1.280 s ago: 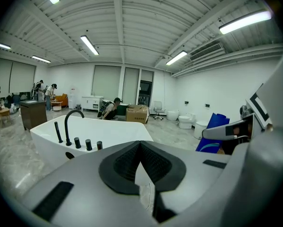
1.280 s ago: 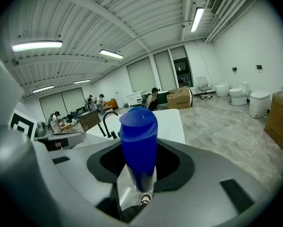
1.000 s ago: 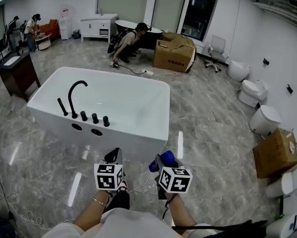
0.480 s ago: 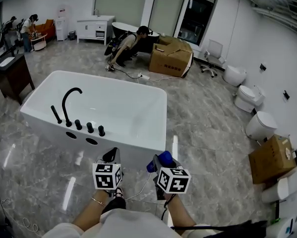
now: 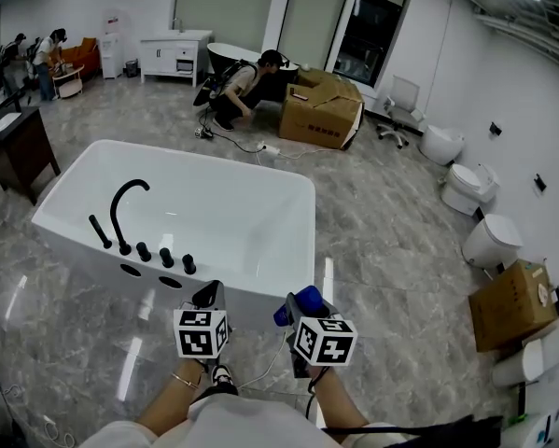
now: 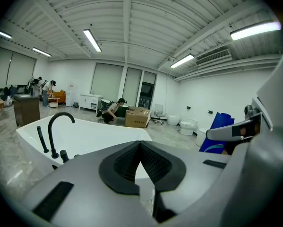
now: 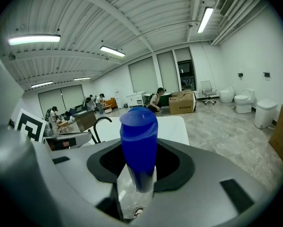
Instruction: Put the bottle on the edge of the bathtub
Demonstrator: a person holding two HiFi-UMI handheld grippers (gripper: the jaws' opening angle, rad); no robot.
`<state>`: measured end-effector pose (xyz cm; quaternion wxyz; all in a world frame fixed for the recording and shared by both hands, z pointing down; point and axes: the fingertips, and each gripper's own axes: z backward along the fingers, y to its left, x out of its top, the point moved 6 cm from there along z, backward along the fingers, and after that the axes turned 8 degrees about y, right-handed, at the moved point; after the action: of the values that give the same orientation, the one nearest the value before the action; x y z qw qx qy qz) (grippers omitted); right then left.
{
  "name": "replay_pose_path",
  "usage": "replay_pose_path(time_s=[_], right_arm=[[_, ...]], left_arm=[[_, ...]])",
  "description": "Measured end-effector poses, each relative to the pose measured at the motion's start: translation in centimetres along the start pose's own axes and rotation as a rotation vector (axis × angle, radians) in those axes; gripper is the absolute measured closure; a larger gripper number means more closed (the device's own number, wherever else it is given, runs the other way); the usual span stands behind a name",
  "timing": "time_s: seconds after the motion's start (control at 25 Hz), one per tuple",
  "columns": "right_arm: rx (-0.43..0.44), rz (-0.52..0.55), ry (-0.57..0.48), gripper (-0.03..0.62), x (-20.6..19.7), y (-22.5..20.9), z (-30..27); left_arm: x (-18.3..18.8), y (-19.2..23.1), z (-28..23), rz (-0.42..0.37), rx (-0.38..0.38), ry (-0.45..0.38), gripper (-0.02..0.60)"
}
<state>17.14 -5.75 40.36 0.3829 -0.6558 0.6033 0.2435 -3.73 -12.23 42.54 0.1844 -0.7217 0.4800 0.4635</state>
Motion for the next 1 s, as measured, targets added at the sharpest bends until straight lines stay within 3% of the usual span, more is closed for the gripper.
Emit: replay_pose_path(time_s=[0.48, 1.0], right_arm=[[0.007, -0.010, -0.005, 0.427, 4.3, 0.5, -5.8], [0.014, 0.030, 0.025, 0.427, 8.9, 0.7, -10.7]], left_arm=[[4.5, 4.0, -4.9, -0.030, -0.008, -0.003, 0.571], [7.3, 6.8, -9.9, 0.025, -0.024, 0.000, 0.571]])
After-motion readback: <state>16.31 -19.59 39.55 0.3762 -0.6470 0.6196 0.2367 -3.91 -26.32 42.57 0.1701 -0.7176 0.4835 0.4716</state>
